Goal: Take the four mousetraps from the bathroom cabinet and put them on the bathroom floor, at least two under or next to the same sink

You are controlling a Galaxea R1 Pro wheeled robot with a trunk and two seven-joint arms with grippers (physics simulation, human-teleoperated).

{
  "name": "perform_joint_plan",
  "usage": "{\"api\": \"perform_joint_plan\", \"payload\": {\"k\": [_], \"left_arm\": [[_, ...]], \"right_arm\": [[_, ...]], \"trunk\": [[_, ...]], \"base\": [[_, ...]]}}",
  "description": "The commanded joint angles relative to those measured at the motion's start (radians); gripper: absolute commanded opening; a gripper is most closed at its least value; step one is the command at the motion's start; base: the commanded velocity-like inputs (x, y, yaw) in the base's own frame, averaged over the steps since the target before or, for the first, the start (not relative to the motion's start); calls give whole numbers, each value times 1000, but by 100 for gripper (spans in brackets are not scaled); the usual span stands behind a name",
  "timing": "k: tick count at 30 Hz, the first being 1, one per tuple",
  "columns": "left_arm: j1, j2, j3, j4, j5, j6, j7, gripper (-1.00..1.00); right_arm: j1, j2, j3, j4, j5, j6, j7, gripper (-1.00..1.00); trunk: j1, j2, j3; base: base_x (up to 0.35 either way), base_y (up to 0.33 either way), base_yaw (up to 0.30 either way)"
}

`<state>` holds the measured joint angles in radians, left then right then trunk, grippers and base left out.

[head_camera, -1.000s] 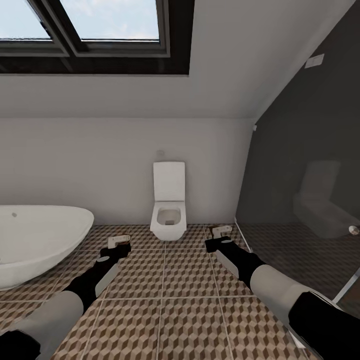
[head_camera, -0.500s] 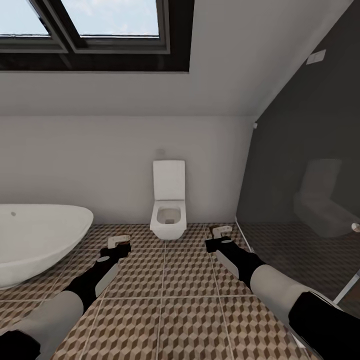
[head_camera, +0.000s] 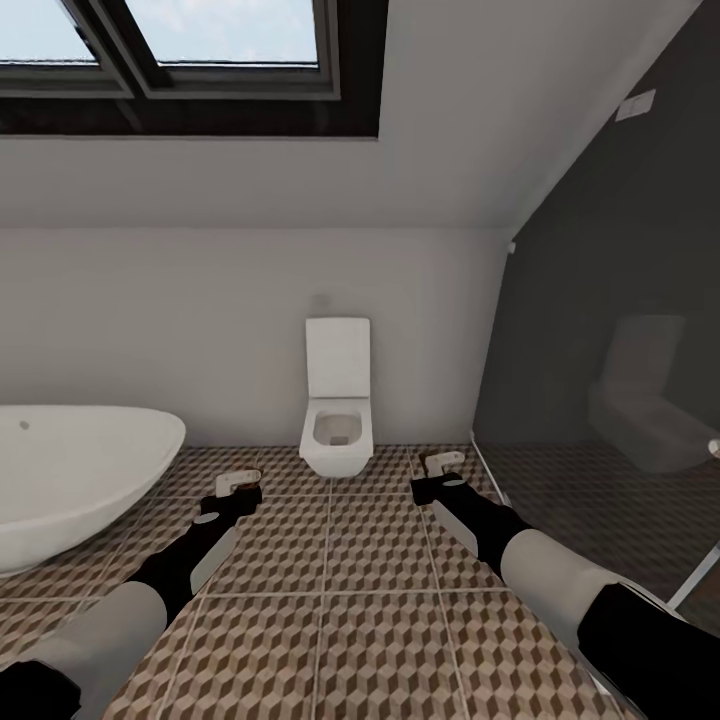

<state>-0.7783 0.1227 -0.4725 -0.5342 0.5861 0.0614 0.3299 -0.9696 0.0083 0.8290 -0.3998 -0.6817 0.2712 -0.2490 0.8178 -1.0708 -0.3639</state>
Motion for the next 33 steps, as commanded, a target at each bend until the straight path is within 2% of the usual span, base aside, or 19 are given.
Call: {"api": "perform_joint_plan", "payload": {"k": [1,33], "left_arm": [[-1,2,-9,-3,4,5,11,-100],[-1,2,-9,-3,4,5,11,-100]], "right_arm": [[-1,-1,9,-2,-9,3,-10,-100],[-1,-1,9,0,-8,3,-10,-100]], "trunk": [[4,-8,-4],[127,-232,-105]], "base": [[0,0,0],[0,0,0]]}}
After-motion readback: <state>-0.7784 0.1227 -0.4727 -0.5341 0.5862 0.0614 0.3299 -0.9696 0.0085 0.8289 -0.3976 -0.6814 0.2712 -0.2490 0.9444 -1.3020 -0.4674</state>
